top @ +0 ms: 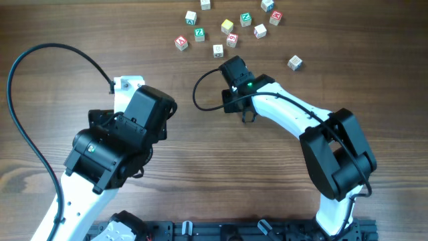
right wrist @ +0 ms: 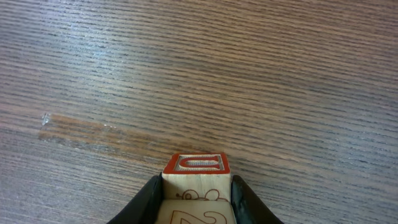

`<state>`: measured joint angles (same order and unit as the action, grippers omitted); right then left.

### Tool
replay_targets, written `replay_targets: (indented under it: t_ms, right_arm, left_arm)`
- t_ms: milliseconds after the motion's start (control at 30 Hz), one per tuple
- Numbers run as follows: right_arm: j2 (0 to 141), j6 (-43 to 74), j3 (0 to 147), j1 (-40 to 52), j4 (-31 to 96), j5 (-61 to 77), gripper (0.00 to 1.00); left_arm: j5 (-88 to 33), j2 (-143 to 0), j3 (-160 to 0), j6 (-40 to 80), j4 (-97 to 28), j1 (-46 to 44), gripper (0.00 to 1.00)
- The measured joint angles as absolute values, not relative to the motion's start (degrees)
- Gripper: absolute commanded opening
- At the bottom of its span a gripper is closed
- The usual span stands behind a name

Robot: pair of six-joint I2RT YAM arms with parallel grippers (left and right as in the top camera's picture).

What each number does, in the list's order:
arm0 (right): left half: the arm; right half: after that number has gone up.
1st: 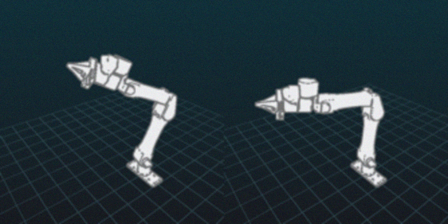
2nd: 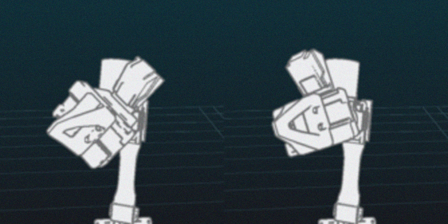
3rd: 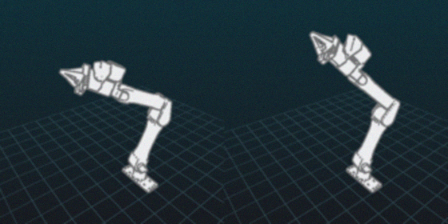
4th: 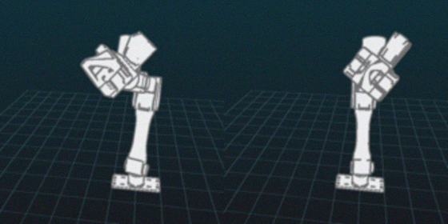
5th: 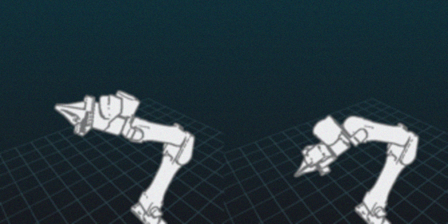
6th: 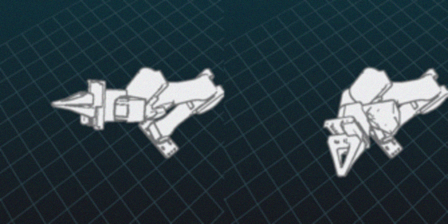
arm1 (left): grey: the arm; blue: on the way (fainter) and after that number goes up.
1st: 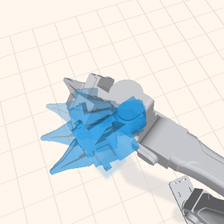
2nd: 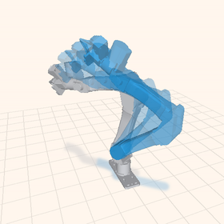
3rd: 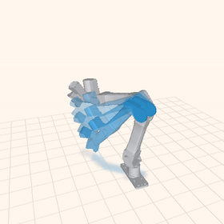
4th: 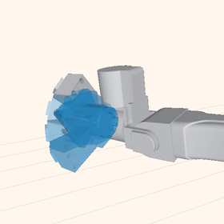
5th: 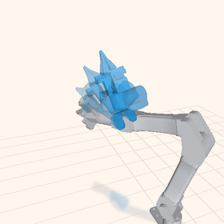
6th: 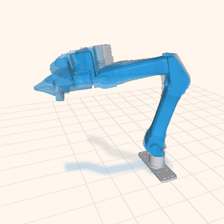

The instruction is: Form a tower

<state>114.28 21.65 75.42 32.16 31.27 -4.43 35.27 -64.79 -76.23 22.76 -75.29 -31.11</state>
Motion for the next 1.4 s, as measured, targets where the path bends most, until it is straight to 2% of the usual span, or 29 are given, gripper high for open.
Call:
replay_targets:
  t_ms: [33, 100, 433, 633, 733, 767, 833, 900, 933, 967, 1067, 1100, 1133, 1233, 1267, 1400]
  right_arm:
    - [114.32, 21.8, 75.4, 32.16, 31.73, -4.54, 0.89]
    - [114.34, 22.2, 75.35, 32.16, 31.88, -4.54, 1.0]
    - [114.34, 20.49, 75.57, 32.16, 34.2, -4.47, 1.0]
    - [111.59, 21.15, 77.14, 32.16, 44.49, -2.98, 1.0]
    - [104.97, 28.42, 80.58, 32.16, 50.98, 1.15, 1.0]
    - [102.41, 31.22, 81.19, 32.16, 52.95, 3.27, 0.97]
    - [100.9, 33.08, 81.58, 32.16, 54.94, 5.1, 0.6]
    - [100.92, 34.48, 80.79, 32.16, 53.91, 4.4, 0.34]
    - [100.92, 34.63, 80.16, 32.16, 52.88, 3.95, 0.14]
    - [100.99, 34.96, 77.23, 32.16, 49.39, 2.94, 0.09]
    - [101.21, 35.83, 70.59, 32.16, 40.12, 2.31, 0.08]
    - [101.23, 36.01, 68.1, 32.16, 37.6, 2.26, 0.24]
    - [101.25, 36.88, 65.98, 32.16, 36.16, 2.26, 0.27]
    - [101.25, 42.68, 61.65, 32.16, 34.65, 2.04, 0.09]
    - [101.25, 43.97, 61.52, 32.16, 34.48, 1.89, 0.05]
    - [101.25, 45.41, 61.52, 32.16, 32.49, 1.87, 0.04]
  left_arm:
    - [35.29, -64.82, -76.23, 22.76, -75.29, -31.11, 1.0]
    - [35.27, -64.82, -76.23, 22.76, -75.26, -31.11, 1.0]
    - [35.27, -64.82, -76.23, 22.76, -75.29, -31.11, 1.0]
    - [35.27, -64.79, -76.23, 22.76, -75.26, -31.11, 1.0]
    - [35.29, -64.79, -76.23, 22.76, -75.33, -31.11, 1.0]
    - [35.27, -64.82, -76.23, 22.76, -75.31, -31.11, 1.0]
    - [35.29, -64.79, -76.23, 22.76, -75.26, -31.11, 1.0]
    - [35.27, -64.79, -76.23, 22.76, -75.26, -31.11, 1.0]
    - [35.27, -64.79, -76.23, 22.76, -75.33, -31.11, 1.0]
    - [35.27, -64.82, -76.23, 22.76, -75.26, -31.11, 1.0]
    - [35.29, -64.79, -76.23, 22.76, -75.37, -31.11, 1.0]
    - [35.29, -64.79, -76.23, 22.76, -75.29, -31.11, 1.0]
    - [35.27, -64.82, -76.23, 22.76, -75.24, -31.11, 1.0]
    - [35.27, -64.79, -76.23, 22.76, -75.29, -31.11, 1.0]
    - [35.27, -64.79, -76.23, 22.76, -75.29, -31.11, 1.0]
    - [35.27, -64.79, -76.23, 22.76, -75.29, -31.11, 1.0]
